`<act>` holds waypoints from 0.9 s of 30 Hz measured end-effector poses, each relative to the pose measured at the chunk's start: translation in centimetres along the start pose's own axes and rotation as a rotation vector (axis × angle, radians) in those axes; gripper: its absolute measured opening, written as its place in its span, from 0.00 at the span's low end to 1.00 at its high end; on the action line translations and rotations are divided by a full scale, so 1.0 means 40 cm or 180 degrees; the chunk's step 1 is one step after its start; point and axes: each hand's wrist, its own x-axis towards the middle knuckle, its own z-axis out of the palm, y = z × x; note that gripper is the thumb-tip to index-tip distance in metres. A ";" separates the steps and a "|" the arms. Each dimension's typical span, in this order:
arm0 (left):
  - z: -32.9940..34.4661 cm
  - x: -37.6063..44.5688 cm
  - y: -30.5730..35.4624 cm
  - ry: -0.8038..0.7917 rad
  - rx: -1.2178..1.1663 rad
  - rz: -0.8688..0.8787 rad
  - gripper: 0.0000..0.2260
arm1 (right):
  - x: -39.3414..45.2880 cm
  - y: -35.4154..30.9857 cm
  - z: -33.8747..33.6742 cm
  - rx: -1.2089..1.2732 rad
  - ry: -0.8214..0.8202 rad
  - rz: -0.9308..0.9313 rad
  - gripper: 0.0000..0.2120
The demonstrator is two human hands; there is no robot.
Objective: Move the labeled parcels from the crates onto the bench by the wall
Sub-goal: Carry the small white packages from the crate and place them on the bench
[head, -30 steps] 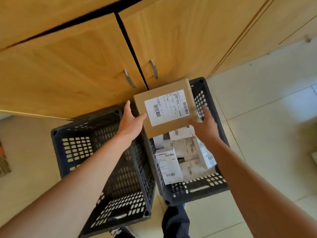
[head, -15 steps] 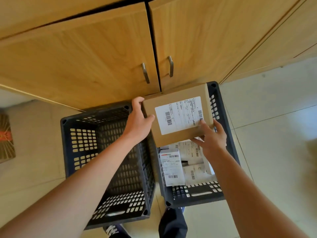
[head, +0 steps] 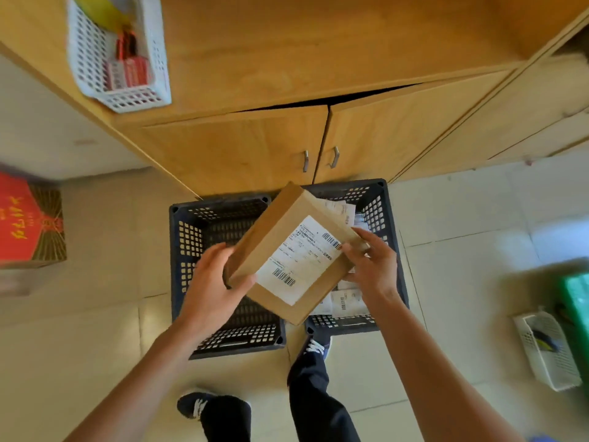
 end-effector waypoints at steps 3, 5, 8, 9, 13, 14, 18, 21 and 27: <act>-0.120 -0.108 0.011 0.0018 -0.0216 0.0033 0.32 | -0.121 -0.091 0.078 -0.0371 -0.0388 -0.0183 0.16; -0.200 -0.177 0.008 -0.0006 -0.0486 -0.0016 0.33 | -0.204 -0.146 0.149 -0.0716 -0.0575 -0.0417 0.17; -0.310 -0.288 -0.048 0.0336 -0.0865 -0.0169 0.28 | -0.346 -0.217 0.280 -0.1298 -0.0727 -0.0897 0.18; -0.346 -0.328 -0.078 0.0495 -0.1057 -0.0223 0.27 | -0.394 -0.234 0.329 -0.1423 -0.0771 -0.1053 0.20; -0.508 -0.500 -0.218 0.1000 -0.1825 -0.0479 0.23 | -0.603 -0.276 0.544 -0.1582 -0.1048 -0.1485 0.32; -0.544 -0.546 -0.266 0.1125 -0.1998 -0.0560 0.21 | -0.661 -0.276 0.595 -0.1529 -0.1211 -0.1523 0.34; -0.689 -0.704 -0.428 0.1761 -0.2413 -0.0838 0.17 | -0.888 -0.232 0.802 -0.1783 -0.1998 -0.1641 0.33; -0.824 -0.858 -0.546 0.2367 -0.2486 -0.0934 0.16 | -1.092 -0.165 0.968 -0.2105 -0.2605 -0.1841 0.33; -1.016 -1.082 -0.725 0.3208 -0.2510 -0.1037 0.16 | -1.386 -0.107 1.215 -0.2178 -0.3196 -0.2297 0.46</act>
